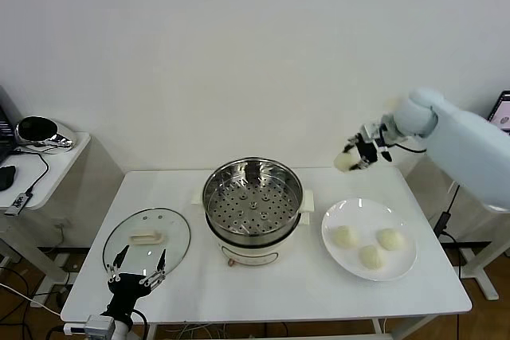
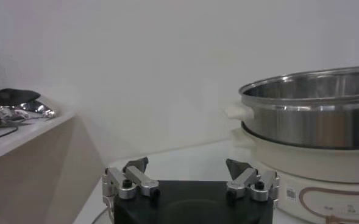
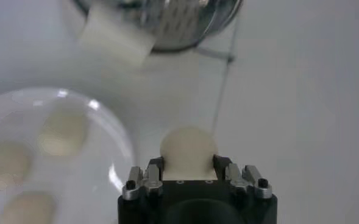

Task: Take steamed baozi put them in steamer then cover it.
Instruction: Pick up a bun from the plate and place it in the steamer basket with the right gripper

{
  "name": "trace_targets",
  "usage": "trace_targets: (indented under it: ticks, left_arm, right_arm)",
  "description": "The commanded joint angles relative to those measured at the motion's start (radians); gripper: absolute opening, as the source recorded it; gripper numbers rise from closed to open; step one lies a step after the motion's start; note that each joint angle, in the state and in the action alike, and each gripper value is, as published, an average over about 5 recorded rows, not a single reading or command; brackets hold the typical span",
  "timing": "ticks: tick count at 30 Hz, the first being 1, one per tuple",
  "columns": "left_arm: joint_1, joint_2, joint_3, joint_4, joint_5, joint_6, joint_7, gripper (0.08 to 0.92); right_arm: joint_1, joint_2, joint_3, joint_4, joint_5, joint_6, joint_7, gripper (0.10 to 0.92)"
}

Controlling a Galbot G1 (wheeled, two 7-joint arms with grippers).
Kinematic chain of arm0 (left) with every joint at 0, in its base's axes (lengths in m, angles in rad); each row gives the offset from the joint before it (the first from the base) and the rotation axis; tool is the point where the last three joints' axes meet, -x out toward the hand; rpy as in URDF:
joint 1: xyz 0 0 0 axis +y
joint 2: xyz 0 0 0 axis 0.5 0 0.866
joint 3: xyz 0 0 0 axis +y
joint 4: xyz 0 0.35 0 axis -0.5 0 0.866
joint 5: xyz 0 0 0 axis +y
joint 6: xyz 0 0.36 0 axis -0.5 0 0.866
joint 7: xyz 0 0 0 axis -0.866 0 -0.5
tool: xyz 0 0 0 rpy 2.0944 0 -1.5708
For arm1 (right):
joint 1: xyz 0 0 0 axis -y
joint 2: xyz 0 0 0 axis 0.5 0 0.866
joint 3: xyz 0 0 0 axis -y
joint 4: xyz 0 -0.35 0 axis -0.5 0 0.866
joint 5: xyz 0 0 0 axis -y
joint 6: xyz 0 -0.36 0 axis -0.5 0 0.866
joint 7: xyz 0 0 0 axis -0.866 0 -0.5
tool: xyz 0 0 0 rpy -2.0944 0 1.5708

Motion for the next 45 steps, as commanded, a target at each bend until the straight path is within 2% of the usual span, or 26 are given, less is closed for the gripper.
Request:
trace_targets:
  ticks: [1,5,11,19,31,41,45]
  left_arm:
    - [0.000,0.000,-0.008,-0.008,-0.016,-0.001,0.001,0.823]
    - [0.000,0.002,-0.020,-0.012,-0.024,-0.001,0.001,0.823]
    - [-0.005,0.000,-0.040,-0.019,-0.033,0.001,0.002,0.823]
    - [-0.012,0.002,-0.051,-0.021,-0.037,0.006,0.003,0.823]
    - [-0.018,-0.007,-0.049,-0.015,-0.039,0.007,0.004,0.823]
    - [-0.020,-0.009,-0.042,-0.011,-0.038,0.005,0.005,0.823]
    - [-0.022,-0.010,-0.040,-0.009,-0.038,0.005,0.005,0.823]
  right_arm:
    - [0.199,0.155,-0.200,0.061,0.186,0.058,0.020,0.534]
    - [0.151,0.270,-0.228,0.031,0.128,0.124,0.041,0.534]
    - [0.065,0.381,-0.248,-0.047,-0.116,0.239,0.076,0.535]
    - [-0.041,0.445,-0.264,-0.150,-0.265,0.418,0.140,0.541]
    - [-0.102,0.497,-0.223,-0.284,-0.473,0.572,0.227,0.543]
    - [-0.129,0.546,-0.164,-0.413,-0.569,0.629,0.265,0.545]
    - [-0.135,0.550,-0.161,-0.422,-0.573,0.637,0.273,0.581]
